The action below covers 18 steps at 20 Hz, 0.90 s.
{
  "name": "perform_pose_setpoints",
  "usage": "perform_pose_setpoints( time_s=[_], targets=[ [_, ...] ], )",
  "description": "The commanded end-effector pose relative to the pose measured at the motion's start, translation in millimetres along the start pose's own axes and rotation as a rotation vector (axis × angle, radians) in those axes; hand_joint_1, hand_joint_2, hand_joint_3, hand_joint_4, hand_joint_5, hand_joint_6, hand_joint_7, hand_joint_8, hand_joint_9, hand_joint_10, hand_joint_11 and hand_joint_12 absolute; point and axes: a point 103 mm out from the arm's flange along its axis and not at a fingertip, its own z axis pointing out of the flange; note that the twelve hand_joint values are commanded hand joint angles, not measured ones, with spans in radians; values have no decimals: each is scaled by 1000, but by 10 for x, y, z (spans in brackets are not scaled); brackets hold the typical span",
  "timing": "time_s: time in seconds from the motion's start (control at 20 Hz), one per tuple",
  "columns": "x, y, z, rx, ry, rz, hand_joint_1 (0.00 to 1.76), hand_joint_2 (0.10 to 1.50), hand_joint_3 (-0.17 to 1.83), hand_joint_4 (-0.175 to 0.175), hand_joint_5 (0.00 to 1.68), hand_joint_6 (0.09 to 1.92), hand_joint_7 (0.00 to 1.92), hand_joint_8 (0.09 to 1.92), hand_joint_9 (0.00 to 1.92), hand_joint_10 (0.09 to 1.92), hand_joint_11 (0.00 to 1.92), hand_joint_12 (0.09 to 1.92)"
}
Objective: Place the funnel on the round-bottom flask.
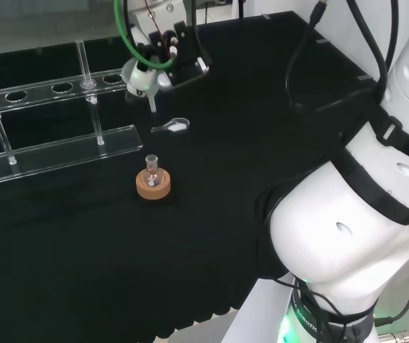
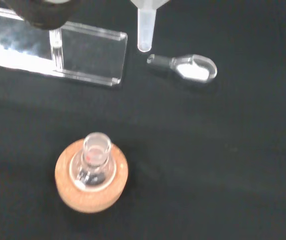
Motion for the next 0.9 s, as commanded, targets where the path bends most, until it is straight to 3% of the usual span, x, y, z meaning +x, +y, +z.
perform_pose_setpoints(
  time_s=[0.05, 0.9],
  targets=[
    [27, 14, 269, 30, 57, -7, 866, 1075, -175, -7, 743, 599, 668, 673, 917, 463, 629, 1295],
    [168, 44, 674, 89, 92, -47, 864, 1079, -175, -7, 748, 607, 667, 676, 920, 461, 627, 1293]
  ],
)
